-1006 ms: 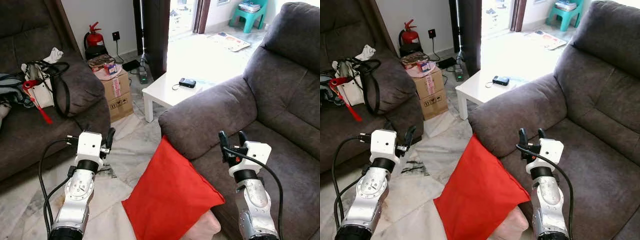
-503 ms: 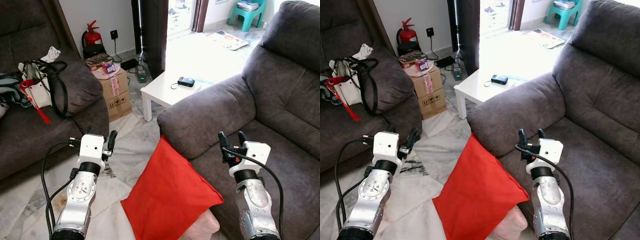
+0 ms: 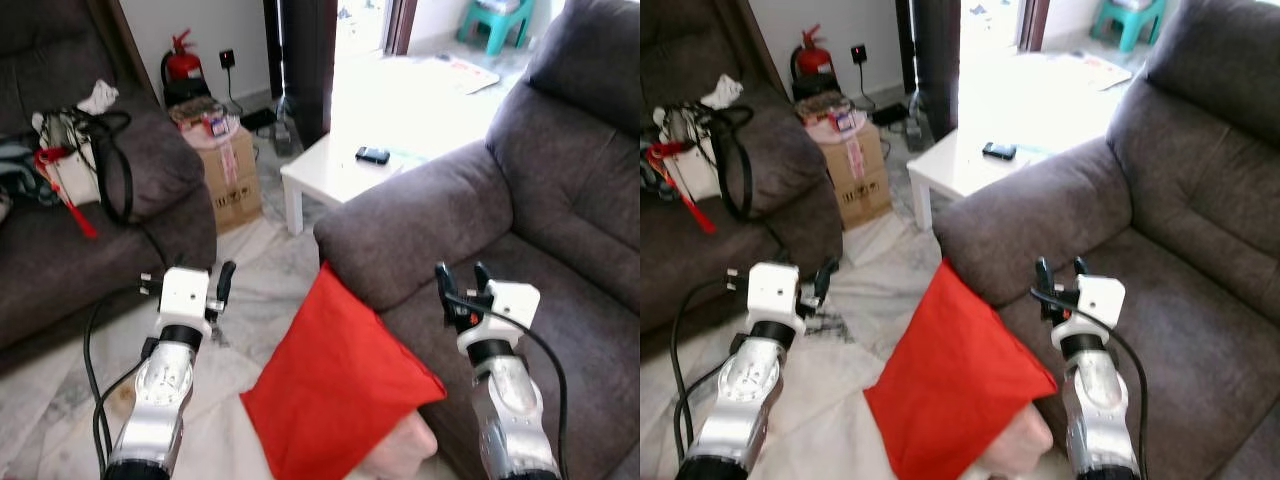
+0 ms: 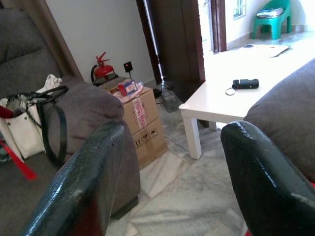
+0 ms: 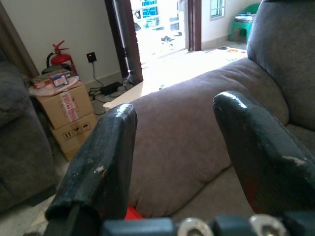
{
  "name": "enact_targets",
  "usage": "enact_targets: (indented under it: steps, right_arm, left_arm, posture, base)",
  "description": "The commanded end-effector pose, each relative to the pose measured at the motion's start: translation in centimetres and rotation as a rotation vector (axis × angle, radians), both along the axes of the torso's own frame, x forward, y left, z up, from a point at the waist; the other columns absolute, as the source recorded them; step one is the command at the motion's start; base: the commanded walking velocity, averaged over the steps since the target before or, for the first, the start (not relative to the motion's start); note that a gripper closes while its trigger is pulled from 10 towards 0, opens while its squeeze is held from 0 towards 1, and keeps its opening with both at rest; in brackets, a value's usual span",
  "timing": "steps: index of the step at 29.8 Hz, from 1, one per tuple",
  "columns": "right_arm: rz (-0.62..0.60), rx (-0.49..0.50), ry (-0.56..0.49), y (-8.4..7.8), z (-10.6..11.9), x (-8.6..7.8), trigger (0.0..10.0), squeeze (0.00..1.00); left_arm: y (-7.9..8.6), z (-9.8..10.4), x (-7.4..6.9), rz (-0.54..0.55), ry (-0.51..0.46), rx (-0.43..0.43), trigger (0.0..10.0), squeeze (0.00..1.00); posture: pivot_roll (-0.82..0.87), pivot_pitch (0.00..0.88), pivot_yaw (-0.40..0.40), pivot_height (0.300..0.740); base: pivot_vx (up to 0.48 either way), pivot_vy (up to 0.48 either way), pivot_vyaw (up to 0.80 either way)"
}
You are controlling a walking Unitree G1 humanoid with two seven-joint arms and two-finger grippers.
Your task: Move the pillow to the sofa from floor
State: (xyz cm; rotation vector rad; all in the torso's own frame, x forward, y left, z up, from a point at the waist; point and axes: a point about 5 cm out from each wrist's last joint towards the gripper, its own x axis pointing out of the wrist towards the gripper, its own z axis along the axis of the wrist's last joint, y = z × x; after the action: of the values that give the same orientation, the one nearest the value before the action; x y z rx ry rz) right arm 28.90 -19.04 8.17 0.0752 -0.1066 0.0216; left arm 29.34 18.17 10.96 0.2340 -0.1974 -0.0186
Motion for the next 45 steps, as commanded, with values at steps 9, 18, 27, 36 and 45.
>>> enact_targets:
  steps: [9,18,27,36,45]
  right_arm:
    - [-0.003,-0.011,0.005,-0.11,-0.08,-0.38,10.0,0.00]
    - [-0.004,-0.012,0.012,-0.20,-0.16,-0.45,10.0,0.00]
    - [0.003,-0.011,0.007,-0.03,-0.09,-0.49,10.0,0.00]
    - [0.001,-0.007,0.014,-0.04,-0.18,-0.53,10.0,0.00]
    - [0.006,-0.008,0.018,0.20,-0.28,-0.49,10.0,0.00]
  left_arm:
    - [0.02,-0.12,-0.28,0.000,0.012,-0.001,10.0,0.00]
    - [-0.02,-0.21,-0.36,0.000,0.017,-0.003,10.0,0.00]
    - [-0.04,-0.19,-0.41,0.001,0.019,-0.005,10.0,0.00]
    - [-0.04,-0.38,-0.47,0.005,0.030,-0.024,10.0,0.00]
    - [0.05,-0.48,-0.48,0.010,0.038,-0.019,10.0,0.00]
  posture:
    - [-0.07,0.124,-0.011,0.648]
    - [-0.07,0.127,-0.015,0.648]
    - [-0.07,0.131,-0.016,0.648]
    - [-0.07,0.133,-0.016,0.648]
    - [-0.06,0.136,-0.014,0.648]
  base:
    - [0.000,0.000,0.00]
    - [0.000,0.000,0.00]
    - [0.000,0.000,0.00]
    - [0.000,0.000,0.00]
    - [0.000,0.205,-0.33]
